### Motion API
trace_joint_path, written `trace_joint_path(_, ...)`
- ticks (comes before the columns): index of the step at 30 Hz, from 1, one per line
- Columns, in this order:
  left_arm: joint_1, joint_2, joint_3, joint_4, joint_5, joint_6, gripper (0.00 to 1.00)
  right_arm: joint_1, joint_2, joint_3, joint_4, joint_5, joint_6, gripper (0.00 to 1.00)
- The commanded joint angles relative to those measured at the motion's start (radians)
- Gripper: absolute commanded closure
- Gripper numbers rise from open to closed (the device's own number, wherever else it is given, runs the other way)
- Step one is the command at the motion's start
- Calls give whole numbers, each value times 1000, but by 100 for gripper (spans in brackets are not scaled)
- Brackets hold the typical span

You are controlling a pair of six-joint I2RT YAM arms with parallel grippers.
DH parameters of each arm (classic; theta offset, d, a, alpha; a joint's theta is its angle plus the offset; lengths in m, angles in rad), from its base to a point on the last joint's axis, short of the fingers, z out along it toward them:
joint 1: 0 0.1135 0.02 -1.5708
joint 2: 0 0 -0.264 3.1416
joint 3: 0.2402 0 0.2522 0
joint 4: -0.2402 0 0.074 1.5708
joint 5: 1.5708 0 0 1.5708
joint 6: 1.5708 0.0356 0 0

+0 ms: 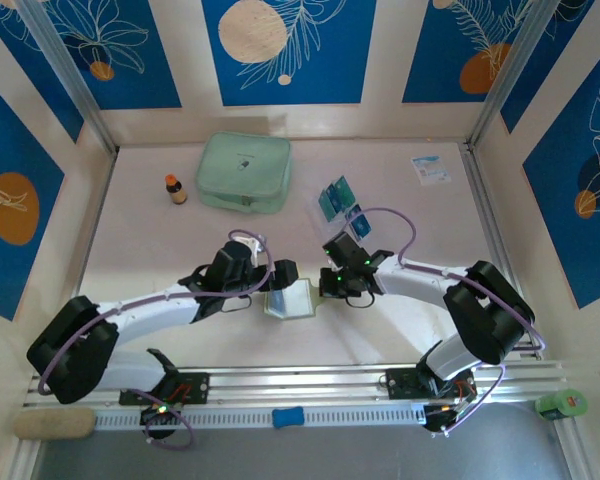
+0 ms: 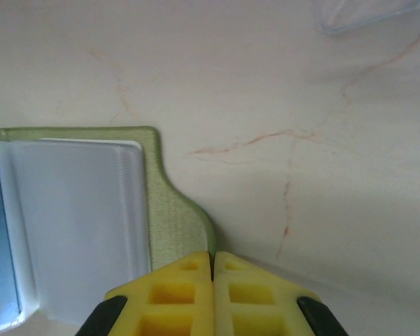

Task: Put the credit cards into the card holder

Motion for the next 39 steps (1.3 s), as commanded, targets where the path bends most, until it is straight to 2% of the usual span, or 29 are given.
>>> trace_joint_path(1,0,-16,42,-6,38,0,0,-14,-4,-36,45,-54,23,100)
trace_joint_path(10,-42,54,76,96,90,-79,0,-29,15,-70,113,-104,56,100)
trace_joint_path(18,-108,141,86,181,65,-122,0,-34,11,-68,111,-115,59,99)
trace_joint_path(23,-124,196,59,250,35,-152,0,-62,-81,-74,48,-100,59,70)
trace_joint_path(25,-131,215,41,279,22,-167,0,-84,-125,-81,15,-93,59,66)
trace_joint_path(32,-155,295,-30,394,-17,-208,0,-168,-244,-130,-53,-85,55,66)
trace_joint_path(39,-156,296,-28,391,-25,-190,0,-184,-352,-145,-76,-123,44,72)
